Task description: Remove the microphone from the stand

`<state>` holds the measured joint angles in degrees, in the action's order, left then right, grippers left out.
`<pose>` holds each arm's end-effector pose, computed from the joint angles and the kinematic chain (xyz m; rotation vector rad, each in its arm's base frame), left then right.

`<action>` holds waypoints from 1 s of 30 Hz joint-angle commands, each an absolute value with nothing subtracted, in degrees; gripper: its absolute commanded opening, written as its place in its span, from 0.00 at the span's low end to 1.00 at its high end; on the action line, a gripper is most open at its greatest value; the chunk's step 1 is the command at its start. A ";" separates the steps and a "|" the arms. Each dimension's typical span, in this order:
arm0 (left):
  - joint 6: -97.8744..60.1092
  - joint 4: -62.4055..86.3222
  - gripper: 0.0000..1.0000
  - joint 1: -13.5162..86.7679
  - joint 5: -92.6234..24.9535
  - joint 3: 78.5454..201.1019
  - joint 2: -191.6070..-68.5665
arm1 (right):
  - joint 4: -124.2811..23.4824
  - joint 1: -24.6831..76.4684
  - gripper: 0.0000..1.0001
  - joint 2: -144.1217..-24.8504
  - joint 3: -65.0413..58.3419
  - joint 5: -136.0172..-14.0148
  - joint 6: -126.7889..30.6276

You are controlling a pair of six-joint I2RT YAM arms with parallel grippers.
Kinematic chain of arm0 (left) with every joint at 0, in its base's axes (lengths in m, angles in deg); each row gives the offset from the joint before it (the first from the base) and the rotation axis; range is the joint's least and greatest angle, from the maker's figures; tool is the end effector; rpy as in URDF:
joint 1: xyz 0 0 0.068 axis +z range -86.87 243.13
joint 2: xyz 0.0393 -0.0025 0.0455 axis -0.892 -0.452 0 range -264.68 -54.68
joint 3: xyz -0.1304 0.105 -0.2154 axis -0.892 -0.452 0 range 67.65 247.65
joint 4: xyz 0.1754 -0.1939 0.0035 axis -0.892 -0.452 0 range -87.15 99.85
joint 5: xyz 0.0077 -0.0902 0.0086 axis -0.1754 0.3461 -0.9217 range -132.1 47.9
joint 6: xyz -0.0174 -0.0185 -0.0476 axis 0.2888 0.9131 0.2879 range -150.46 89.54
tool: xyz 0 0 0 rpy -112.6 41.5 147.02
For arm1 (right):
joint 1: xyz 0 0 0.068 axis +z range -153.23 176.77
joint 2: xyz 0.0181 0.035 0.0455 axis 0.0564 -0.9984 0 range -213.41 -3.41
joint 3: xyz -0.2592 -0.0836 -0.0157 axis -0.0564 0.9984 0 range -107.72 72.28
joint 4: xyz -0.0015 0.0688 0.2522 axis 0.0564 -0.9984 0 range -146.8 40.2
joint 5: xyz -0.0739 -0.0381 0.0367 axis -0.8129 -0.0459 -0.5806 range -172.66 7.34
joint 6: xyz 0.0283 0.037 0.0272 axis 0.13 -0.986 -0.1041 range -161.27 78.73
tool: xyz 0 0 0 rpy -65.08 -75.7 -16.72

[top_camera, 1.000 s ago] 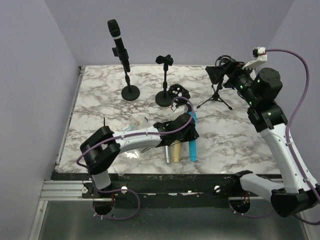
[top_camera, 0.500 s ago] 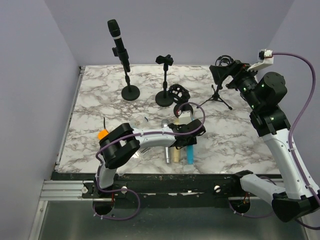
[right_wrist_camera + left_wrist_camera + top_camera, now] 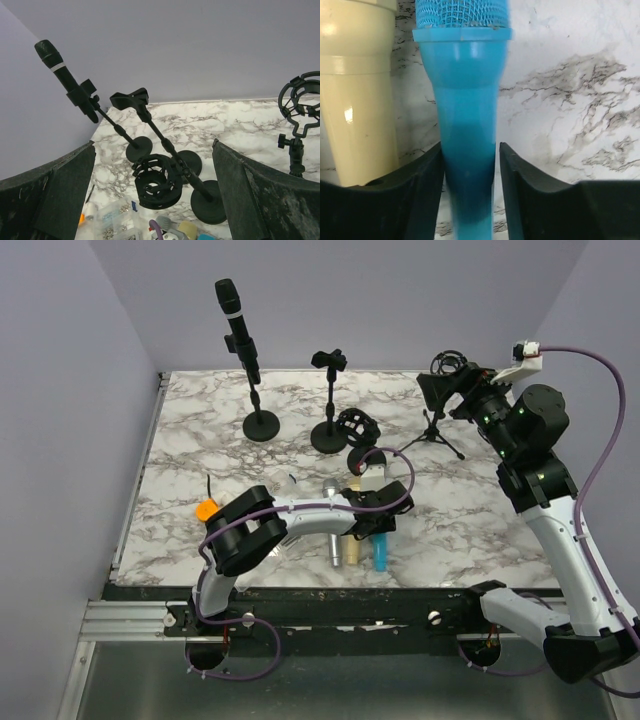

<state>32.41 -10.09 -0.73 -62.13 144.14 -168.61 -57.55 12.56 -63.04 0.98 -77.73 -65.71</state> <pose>0.1942 -0.3681 0.1629 -0.1094 2.5440 -0.4637 0.2143 0.0638 0.4571 0.0453 1.5344 0.6267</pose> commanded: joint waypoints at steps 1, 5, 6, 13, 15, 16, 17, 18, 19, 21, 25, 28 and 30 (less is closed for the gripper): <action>31.94 -11.81 0.49 -1.41 -61.34 145.22 -170.15 | -57.02 12.85 1.00 -62.86 2.00 -79.53 -65.62; 31.85 -12.34 0.53 -1.61 -61.38 145.52 -169.84 | -56.57 12.78 1.00 -62.72 2.66 -79.43 -65.69; 31.85 -12.46 0.55 -1.73 -61.51 145.53 -169.75 | -56.48 12.83 1.00 -62.65 2.76 -79.33 -65.73; 30.28 -13.66 0.63 -1.91 -61.83 146.76 -169.14 | -56.71 12.85 1.00 -62.05 2.72 -79.49 -65.53; 29.27 -14.25 0.67 -2.08 -61.62 147.46 -168.70 | -56.77 12.78 1.00 -61.81 2.68 -79.43 -65.61; 29.01 -14.61 0.69 -2.16 -61.43 147.69 -168.31 | -56.84 12.80 1.00 -61.85 2.63 -79.41 -65.66; 28.80 -14.82 0.71 -2.17 -61.34 147.66 -167.90 | -56.92 12.83 1.00 -61.83 2.54 -79.24 -65.78; 28.57 -14.75 0.72 -2.18 -61.26 147.56 -167.29 | -56.97 12.84 1.00 -61.85 2.50 -79.02 -65.98; 28.31 -14.61 0.74 -2.20 -61.25 147.34 -166.66 | -56.98 12.84 1.00 -61.80 2.42 -78.77 -66.09; 27.47 -14.88 0.77 -2.34 -61.25 147.65 -165.57 | -56.97 12.80 1.00 -61.85 2.32 -78.36 -66.16; 25.53 -16.37 0.77 -2.92 -61.56 149.08 -163.16 | -57.27 12.85 1.00 -61.66 2.24 -78.68 -66.19; 23.90 -17.18 0.78 -3.79 -61.62 149.88 -160.50 | -57.46 12.80 1.00 -61.60 2.15 -78.61 -66.08; 22.65 -17.22 0.78 -4.30 -61.39 149.84 -157.96 | -57.36 12.84 1.00 -61.67 2.16 -78.70 -66.06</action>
<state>26.22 -15.97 -2.65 -61.93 147.71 -164.81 -57.36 12.56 -62.65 2.18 -78.17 -65.89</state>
